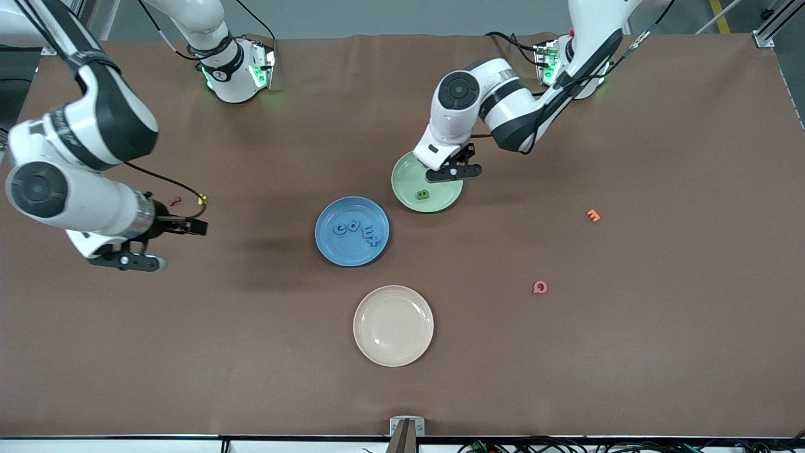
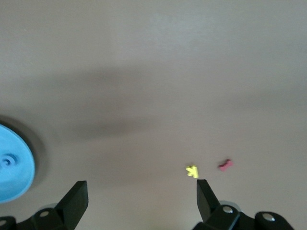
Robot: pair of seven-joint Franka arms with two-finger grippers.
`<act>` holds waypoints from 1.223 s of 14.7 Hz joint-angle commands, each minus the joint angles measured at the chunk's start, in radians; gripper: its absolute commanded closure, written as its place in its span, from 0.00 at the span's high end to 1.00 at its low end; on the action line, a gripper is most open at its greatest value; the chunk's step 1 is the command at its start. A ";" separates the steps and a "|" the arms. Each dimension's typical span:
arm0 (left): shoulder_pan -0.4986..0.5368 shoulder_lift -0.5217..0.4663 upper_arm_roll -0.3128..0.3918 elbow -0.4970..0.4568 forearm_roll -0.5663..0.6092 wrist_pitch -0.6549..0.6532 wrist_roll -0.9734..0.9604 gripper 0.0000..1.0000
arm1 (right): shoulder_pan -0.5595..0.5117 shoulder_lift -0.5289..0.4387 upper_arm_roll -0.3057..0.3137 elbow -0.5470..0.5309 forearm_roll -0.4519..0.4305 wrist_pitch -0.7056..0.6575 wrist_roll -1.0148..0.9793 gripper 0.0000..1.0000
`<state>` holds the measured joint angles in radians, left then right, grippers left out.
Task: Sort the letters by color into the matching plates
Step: 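Carry the green Z onto the green plate while the right gripper withdraws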
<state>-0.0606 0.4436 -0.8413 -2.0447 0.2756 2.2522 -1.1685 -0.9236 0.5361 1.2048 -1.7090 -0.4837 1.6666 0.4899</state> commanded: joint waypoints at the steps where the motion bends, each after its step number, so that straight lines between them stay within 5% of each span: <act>1: -0.134 0.069 0.112 0.087 -0.004 0.006 -0.042 0.24 | -0.092 -0.004 0.087 -0.006 -0.009 -0.045 -0.042 1.00; 8: -0.333 0.152 0.277 0.179 -0.006 0.056 -0.100 0.25 | -0.181 -0.004 0.194 0.006 -0.009 -0.111 -0.101 1.00; 11: -0.398 0.165 0.335 0.182 -0.004 0.079 -0.100 0.25 | -0.016 -0.005 0.046 0.161 -0.003 -0.244 -0.156 1.00; 15: -0.436 0.179 0.376 0.182 -0.004 0.109 -0.100 0.28 | 0.061 -0.005 -0.008 0.245 0.000 -0.307 -0.189 1.00; 16: -0.439 0.181 0.380 0.182 -0.004 0.112 -0.100 0.32 | 0.107 -0.005 -0.060 0.284 0.000 -0.329 -0.201 1.00; 17: -0.439 0.185 0.380 0.182 -0.003 0.113 -0.099 0.53 | 0.150 -0.005 -0.108 0.319 0.010 -0.352 -0.220 1.00; 18: -0.438 0.185 0.381 0.184 -0.003 0.113 -0.094 0.87 | 0.187 -0.007 -0.158 0.350 0.043 -0.366 -0.235 1.00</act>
<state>-0.4841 0.6165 -0.4749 -1.8812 0.2756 2.3589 -1.2581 -0.8242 0.5320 1.1481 -1.4434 -0.4766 1.3474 0.2988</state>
